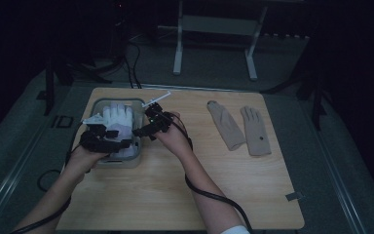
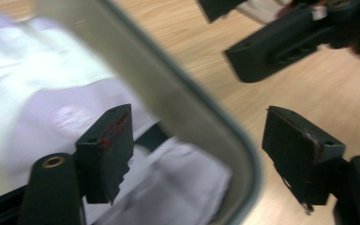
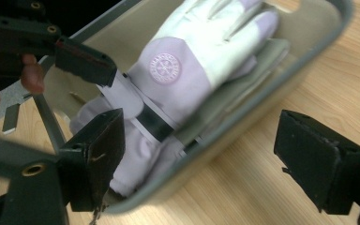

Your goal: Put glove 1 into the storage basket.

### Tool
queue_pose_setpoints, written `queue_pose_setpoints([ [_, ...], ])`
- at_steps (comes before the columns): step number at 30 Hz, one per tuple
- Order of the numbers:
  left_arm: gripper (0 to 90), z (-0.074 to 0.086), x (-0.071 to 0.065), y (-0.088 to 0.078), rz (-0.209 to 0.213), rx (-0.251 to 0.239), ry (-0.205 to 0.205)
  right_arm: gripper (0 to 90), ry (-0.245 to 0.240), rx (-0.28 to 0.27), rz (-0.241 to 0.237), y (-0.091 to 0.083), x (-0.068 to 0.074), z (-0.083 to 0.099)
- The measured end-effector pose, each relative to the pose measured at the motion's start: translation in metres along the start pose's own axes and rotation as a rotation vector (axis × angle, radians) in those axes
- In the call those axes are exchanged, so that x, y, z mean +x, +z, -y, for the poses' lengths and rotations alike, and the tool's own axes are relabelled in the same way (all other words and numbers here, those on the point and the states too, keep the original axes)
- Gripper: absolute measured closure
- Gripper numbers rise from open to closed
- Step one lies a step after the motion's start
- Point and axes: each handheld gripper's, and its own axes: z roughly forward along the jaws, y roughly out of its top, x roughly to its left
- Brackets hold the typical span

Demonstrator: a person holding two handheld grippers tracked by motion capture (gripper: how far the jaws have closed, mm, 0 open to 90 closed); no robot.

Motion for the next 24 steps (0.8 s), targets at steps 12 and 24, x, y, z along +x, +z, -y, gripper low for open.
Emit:
queue_pose_setpoints([
  [12,15.5,-0.012,-0.048,0.027,0.031,-0.018,0.097,14.2,0.019,-0.023,0.075,-0.045,-0.029,0.033],
  [24,15.5,-0.010,-0.073,0.054,0.092,-0.045,0.134,14.2,0.068,-0.049,0.133,-0.084,-0.058,0.069],
])
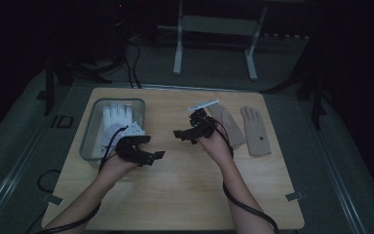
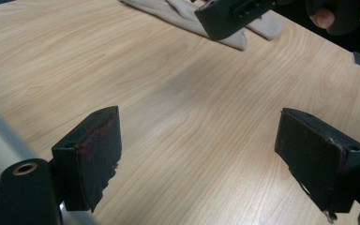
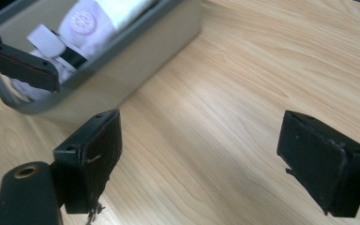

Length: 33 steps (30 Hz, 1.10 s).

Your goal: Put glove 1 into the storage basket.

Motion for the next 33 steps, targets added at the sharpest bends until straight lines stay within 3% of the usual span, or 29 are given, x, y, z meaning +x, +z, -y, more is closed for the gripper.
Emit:
queue_pose_setpoints([
  [3,15.5,0.002,-0.006,0.008,0.023,0.004,0.023,14.1,0.006,0.000,0.015,-0.006,-0.007,0.010],
  [4,15.5,0.004,-0.008,0.012,0.048,0.007,0.023,14.1,0.008,-0.001,0.018,-0.007,-0.009,0.012],
  [7,15.5,0.008,-0.013,0.021,0.046,0.024,0.038,14.1,0.008,0.005,0.024,-0.010,-0.014,0.022],
  [10,15.5,0.013,-0.017,0.030,0.073,0.029,0.028,14.3,0.019,0.012,0.032,-0.010,-0.019,0.032],
  [13,15.5,0.021,-0.022,0.039,0.089,0.020,0.044,14.4,0.035,0.005,0.036,-0.012,-0.025,0.042],
  [16,15.5,0.031,-0.026,0.048,0.058,0.013,0.063,14.4,0.035,-0.003,0.039,-0.014,-0.030,0.052],
  [23,15.5,0.049,-0.030,0.060,0.065,0.032,0.053,14.1,0.034,-0.004,0.052,-0.019,-0.039,0.069],
  [27,15.5,0.057,-0.034,0.064,0.033,0.042,0.081,14.0,0.034,-0.024,0.064,-0.022,-0.042,0.080],
  [30,15.5,0.062,-0.035,0.068,0.020,0.054,0.079,14.3,0.056,-0.032,0.066,-0.024,-0.045,0.087],
  [33,15.5,0.067,-0.035,0.069,0.009,0.037,0.078,14.2,0.059,-0.040,0.074,-0.026,-0.047,0.093],
])
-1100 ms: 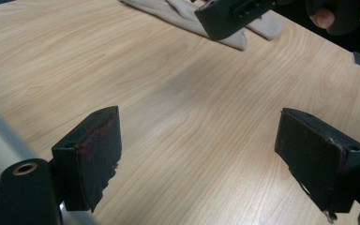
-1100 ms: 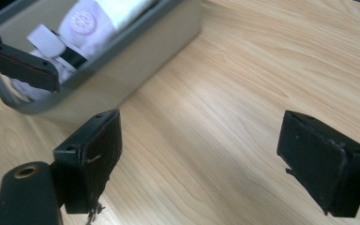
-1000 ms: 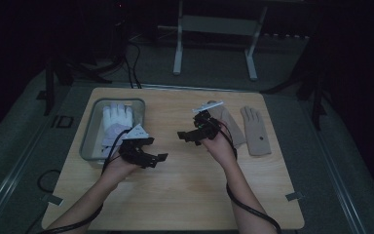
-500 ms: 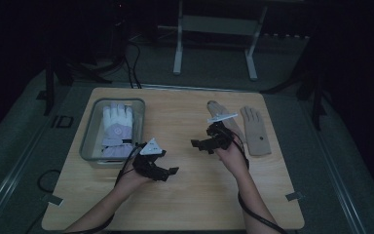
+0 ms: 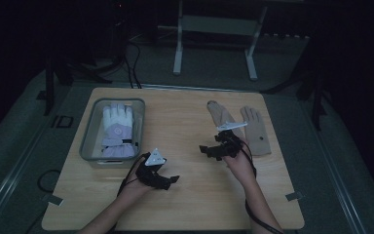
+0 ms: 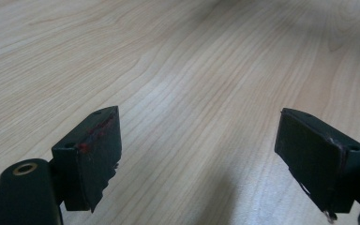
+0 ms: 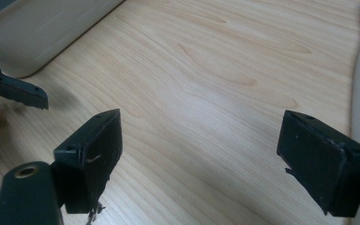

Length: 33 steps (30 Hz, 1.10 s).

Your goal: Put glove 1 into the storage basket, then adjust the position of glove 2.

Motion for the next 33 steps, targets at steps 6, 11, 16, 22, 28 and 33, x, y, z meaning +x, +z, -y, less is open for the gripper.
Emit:
queue_pose_setpoints([
  [6,15.5,0.005,0.001,-0.002,-0.037,-0.026,0.030,13.6,0.021,-0.028,0.030,-0.004,-0.010,0.010],
  [11,15.5,0.009,0.001,-0.002,-0.039,-0.031,0.017,13.3,0.010,-0.029,0.035,-0.005,-0.014,0.014],
  [16,15.5,0.009,-0.001,-0.002,-0.039,-0.030,0.018,12.1,0.024,-0.027,0.020,-0.011,-0.016,0.016],
  [22,15.5,0.009,-0.001,-0.002,-0.051,-0.042,0.011,11.9,0.076,-0.077,0.031,-0.029,-0.028,0.018],
  [28,15.5,0.009,-0.003,-0.002,-0.065,-0.036,0.021,11.0,0.094,-0.098,0.075,-0.043,-0.038,0.017],
  [33,15.5,0.010,-0.002,-0.002,-0.065,-0.041,0.013,16.9,0.078,-0.108,0.095,-0.046,-0.043,0.010],
])
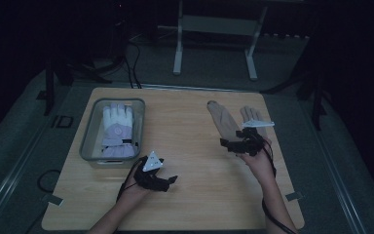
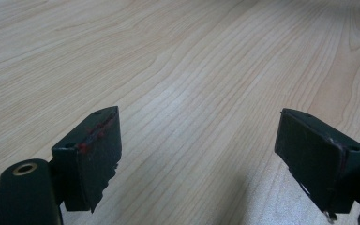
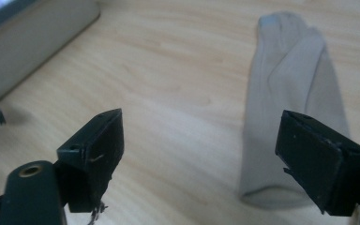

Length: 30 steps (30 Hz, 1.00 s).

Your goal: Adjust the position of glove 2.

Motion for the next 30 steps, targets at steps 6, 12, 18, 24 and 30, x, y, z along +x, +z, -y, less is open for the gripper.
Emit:
queue_pose_setpoints([
  [6,15.5,0.000,-0.001,0.001,0.003,0.005,0.008,26.3,-0.024,-0.015,0.067,0.004,-0.012,-0.012],
  [12,15.5,-0.001,0.000,0.001,0.010,0.015,0.005,28.7,-0.008,-0.014,0.110,0.018,-0.030,-0.022],
  [18,15.5,0.000,0.000,0.000,0.005,-0.001,-0.001,32.5,-0.004,0.010,0.137,0.034,-0.045,-0.029],
  [24,15.5,0.000,0.000,0.001,0.012,0.007,0.000,36.3,-0.027,0.057,0.164,0.054,-0.055,-0.035],
  [30,15.5,0.000,0.002,0.000,0.017,0.002,-0.007,41.2,-0.032,0.089,0.170,0.075,-0.064,-0.035],
])
